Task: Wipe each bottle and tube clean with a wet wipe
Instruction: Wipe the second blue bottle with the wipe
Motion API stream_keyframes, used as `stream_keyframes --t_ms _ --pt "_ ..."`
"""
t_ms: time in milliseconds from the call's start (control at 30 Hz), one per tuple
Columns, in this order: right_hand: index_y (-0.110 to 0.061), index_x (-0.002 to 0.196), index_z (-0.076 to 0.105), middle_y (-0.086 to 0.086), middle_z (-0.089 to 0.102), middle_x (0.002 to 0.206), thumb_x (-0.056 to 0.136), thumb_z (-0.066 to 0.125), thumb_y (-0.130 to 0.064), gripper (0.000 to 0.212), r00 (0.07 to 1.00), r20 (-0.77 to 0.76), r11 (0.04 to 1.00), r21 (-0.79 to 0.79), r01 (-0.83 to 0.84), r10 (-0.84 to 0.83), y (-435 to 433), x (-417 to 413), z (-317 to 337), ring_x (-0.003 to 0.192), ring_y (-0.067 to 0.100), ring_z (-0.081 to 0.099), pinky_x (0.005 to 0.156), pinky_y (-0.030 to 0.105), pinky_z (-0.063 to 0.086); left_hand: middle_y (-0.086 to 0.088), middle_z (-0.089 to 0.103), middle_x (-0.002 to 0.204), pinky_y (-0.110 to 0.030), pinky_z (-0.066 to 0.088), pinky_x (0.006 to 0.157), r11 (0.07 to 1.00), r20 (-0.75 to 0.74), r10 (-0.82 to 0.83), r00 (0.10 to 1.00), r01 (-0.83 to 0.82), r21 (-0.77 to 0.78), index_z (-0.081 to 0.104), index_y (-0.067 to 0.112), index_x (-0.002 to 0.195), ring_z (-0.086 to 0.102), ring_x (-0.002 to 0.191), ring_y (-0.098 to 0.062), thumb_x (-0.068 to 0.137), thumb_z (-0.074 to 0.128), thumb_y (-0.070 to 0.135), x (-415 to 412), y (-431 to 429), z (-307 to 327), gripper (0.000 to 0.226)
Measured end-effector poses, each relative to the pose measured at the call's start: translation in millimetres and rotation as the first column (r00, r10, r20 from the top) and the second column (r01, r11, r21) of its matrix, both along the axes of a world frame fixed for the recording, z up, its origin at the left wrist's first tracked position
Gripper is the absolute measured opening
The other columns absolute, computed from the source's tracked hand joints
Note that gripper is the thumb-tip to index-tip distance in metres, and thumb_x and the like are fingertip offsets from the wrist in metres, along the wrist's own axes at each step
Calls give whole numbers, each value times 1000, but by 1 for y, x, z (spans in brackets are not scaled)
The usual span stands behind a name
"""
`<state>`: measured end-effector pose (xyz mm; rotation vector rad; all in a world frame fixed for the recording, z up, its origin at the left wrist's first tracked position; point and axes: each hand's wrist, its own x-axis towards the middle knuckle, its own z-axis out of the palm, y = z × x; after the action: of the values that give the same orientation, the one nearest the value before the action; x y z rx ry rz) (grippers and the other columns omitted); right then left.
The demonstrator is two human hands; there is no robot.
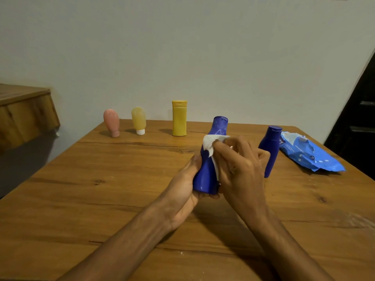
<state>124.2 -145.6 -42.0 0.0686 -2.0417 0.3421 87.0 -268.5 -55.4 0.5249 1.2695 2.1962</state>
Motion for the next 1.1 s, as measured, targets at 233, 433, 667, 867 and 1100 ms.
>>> stream_keyframes --t_ms 233,433,667,867,1100 --pt "-24 111 57 3 59 107 91 49 -30 23 1000 -9 1000 -24 3 -3 1 -2 -2 94 16 53 77 33 28 -10 68 122 -53 46 102 999 -19 0 1000 0 -32 56 23 128 64 111 -28 87 49 42 0 -1 2 46" --pt "-26 116 51 3 58 109 91 45 -30 26 999 14 997 73 -41 40 0 -1 -5 97 14 45 77 35 28 -10 68 123 -54 44 104 1000 19 -18 1000 18 -4 57 21 128 62 116 -29 89 48 42 -2 -3 2 46" --pt "-28 110 52 0 56 109 91 44 -31 21 991 52 992 10 -122 122 -1 2 -5 98 13 46 76 37 33 -14 68 123 -48 51 96 995 84 -65 994 57 84 57 17 128 64 113 -27 94 47 36 -1 -5 3 40" --pt "-22 107 58 1 59 107 90 49 -28 20 997 -28 992 -105 -68 66 0 2 -3 96 14 48 75 39 34 -17 58 137 -53 40 108 988 133 -110 985 93 127 51 14 139 55 126 -30 101 38 41 -7 -2 -1 48" --pt "-19 101 67 -5 58 103 86 50 -30 25 978 52 974 -118 -195 202 0 5 -7 97 9 45 75 40 37 -18 61 132 -47 45 103 971 200 -141 969 96 220 54 10 136 60 115 -27 104 30 42 -8 -10 5 51"
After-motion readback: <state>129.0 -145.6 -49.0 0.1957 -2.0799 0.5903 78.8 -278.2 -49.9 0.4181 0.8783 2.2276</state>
